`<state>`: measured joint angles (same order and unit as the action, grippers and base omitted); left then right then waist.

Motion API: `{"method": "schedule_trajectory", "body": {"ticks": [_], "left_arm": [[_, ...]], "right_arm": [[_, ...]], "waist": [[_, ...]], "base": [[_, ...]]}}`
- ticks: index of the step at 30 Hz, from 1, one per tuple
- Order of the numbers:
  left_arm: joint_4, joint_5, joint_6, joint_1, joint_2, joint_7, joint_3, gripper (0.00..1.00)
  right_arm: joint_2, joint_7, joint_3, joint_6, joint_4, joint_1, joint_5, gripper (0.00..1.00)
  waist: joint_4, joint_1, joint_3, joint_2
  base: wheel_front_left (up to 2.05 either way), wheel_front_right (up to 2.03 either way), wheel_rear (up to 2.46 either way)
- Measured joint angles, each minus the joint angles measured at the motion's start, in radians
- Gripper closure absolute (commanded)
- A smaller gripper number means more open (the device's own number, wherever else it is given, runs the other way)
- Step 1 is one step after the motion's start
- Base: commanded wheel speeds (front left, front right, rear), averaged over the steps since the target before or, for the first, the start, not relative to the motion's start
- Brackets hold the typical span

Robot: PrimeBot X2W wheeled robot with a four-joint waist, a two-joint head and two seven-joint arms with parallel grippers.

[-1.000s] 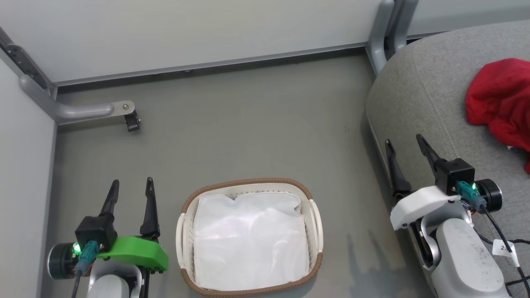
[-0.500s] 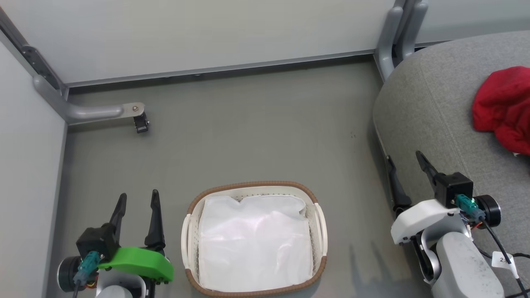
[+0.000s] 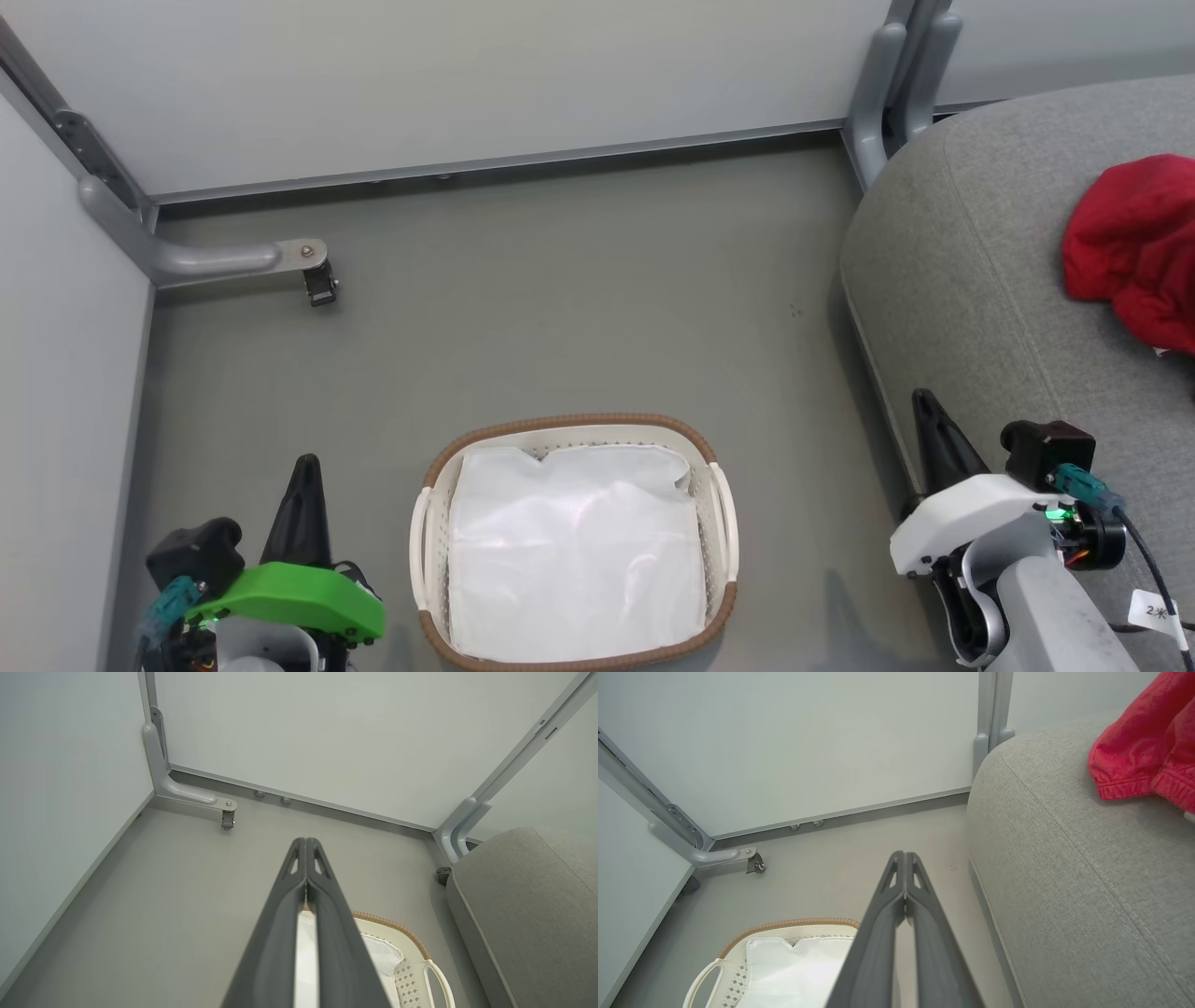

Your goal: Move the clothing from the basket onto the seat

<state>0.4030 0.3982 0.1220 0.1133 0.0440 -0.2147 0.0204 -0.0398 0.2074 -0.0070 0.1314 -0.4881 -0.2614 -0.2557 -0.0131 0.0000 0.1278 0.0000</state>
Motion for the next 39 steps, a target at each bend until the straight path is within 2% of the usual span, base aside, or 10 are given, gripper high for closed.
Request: {"method": "schedule_trajectory", "body": {"ticks": [20,39], "left_arm": [[-0.041,0.318,0.001,0.0,0.0,0.083,-0.035,1.0],[-0.073,0.559,0.001,0.0,0.0,0.151,-0.06,1.0]], "right_arm": [[-0.001,-0.081,-0.022,0.0,0.066,0.045,-0.356,1.0],[-0.002,-0.146,-0.046,0.0,0.114,0.068,-0.625,1.0]], "waist": [[0.002,0.0,-0.021,0.0],[0.004,0.0,-0.042,0.0]], "base": [[0.0,0.0,0.0],[0.0,0.0,0.0]]}}
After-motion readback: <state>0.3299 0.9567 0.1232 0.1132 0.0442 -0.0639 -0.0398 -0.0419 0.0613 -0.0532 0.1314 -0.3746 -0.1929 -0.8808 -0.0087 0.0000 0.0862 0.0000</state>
